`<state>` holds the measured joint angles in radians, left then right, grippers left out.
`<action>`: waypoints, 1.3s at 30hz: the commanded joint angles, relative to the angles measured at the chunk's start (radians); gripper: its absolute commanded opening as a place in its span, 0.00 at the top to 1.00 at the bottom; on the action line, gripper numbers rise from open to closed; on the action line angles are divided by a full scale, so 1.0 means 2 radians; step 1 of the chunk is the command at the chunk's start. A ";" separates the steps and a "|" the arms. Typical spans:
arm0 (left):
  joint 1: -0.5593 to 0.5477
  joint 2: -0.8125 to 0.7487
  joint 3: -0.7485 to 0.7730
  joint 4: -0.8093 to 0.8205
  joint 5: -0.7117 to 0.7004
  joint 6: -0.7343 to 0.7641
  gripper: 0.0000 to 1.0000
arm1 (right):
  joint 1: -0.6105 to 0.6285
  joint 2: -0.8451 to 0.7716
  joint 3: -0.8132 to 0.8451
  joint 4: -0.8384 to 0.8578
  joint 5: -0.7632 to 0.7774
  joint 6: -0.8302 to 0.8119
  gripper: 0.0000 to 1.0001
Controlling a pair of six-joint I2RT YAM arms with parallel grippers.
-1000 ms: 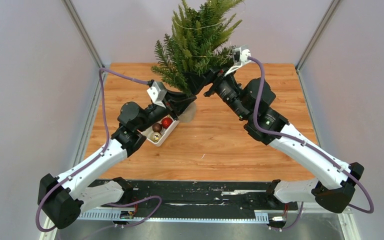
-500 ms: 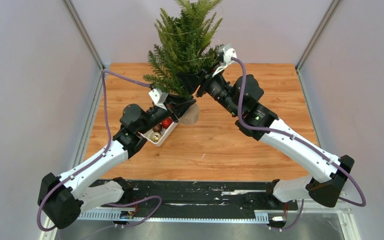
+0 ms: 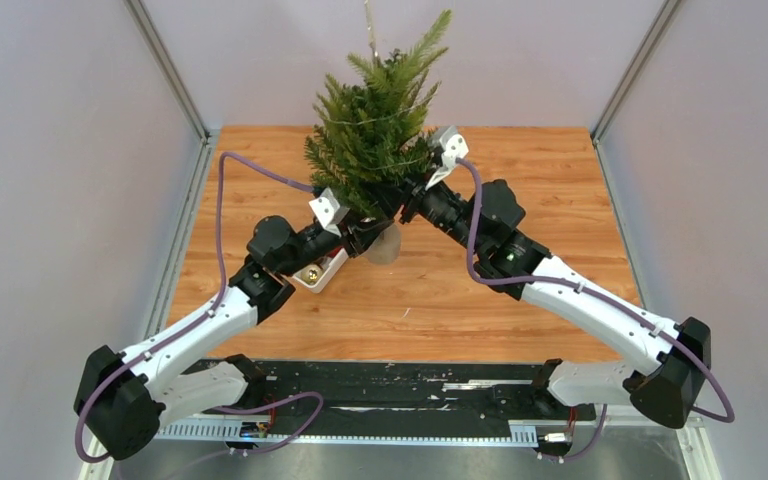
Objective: Decorate the small christmas tree
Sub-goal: Place the christmas tree at the center of the board.
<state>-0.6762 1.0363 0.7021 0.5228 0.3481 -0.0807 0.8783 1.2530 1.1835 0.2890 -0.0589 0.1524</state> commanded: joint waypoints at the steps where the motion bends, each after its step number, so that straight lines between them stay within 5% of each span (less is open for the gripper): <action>1: -0.006 -0.033 0.003 0.062 0.021 0.059 0.45 | 0.000 -0.025 -0.053 0.061 -0.017 -0.040 1.00; 10: 0.005 -0.053 -0.021 -0.028 0.034 0.089 0.01 | -0.032 -0.042 -0.123 0.148 -0.012 -0.046 1.00; 23: 0.043 -0.131 -0.051 -0.212 0.046 0.127 0.00 | -0.096 -0.010 -0.244 0.313 -0.077 -0.092 1.00; 28: 0.052 -0.147 -0.042 -0.219 0.051 0.079 0.00 | -0.102 0.025 -0.282 0.373 -0.130 -0.079 1.00; 34: 0.064 -0.126 -0.020 -0.183 0.040 0.064 0.00 | -0.102 0.098 -0.307 0.540 -0.146 -0.047 1.00; 39: 0.067 -0.108 -0.006 -0.173 0.025 0.090 0.00 | -0.102 0.126 -0.277 0.564 -0.166 -0.039 1.00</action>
<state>-0.5522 0.8070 0.6342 0.1135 0.4255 0.0776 0.6746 1.4986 0.5545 1.1107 -0.3397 0.0441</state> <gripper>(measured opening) 1.000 0.356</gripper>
